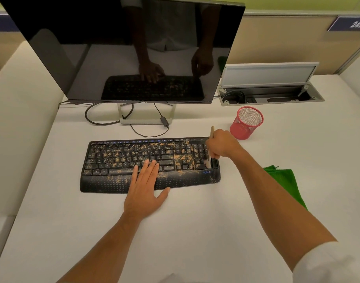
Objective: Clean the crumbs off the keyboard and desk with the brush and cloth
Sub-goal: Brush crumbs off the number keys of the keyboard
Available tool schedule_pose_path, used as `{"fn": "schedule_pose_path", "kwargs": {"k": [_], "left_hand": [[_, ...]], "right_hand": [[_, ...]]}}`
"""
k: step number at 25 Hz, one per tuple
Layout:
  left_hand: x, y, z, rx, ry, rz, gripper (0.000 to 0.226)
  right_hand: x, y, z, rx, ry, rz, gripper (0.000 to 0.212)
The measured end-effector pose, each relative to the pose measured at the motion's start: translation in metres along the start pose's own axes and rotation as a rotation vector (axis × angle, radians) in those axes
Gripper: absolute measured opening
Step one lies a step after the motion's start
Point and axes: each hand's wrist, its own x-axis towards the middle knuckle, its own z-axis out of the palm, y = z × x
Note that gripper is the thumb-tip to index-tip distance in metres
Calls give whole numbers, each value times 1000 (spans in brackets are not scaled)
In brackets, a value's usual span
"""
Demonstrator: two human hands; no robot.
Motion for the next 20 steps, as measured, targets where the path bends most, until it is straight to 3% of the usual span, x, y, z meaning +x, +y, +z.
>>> {"fn": "schedule_pose_path", "kwargs": {"k": [2,5,7,20], "left_hand": [[0,0,0,6,-8,-2,83],[0,0,-1,8,-14,-3,83],[0,0,-1,10,-14,-2,83],[0,-1,1,3,-2,6,83]], "right_hand": [[1,1,-3,16,2,0,31],[4,-2,1,103,286,-49,43],[5,-2,4,114,342,-73,43],[-7,9,3,1,-42,16,27]]}}
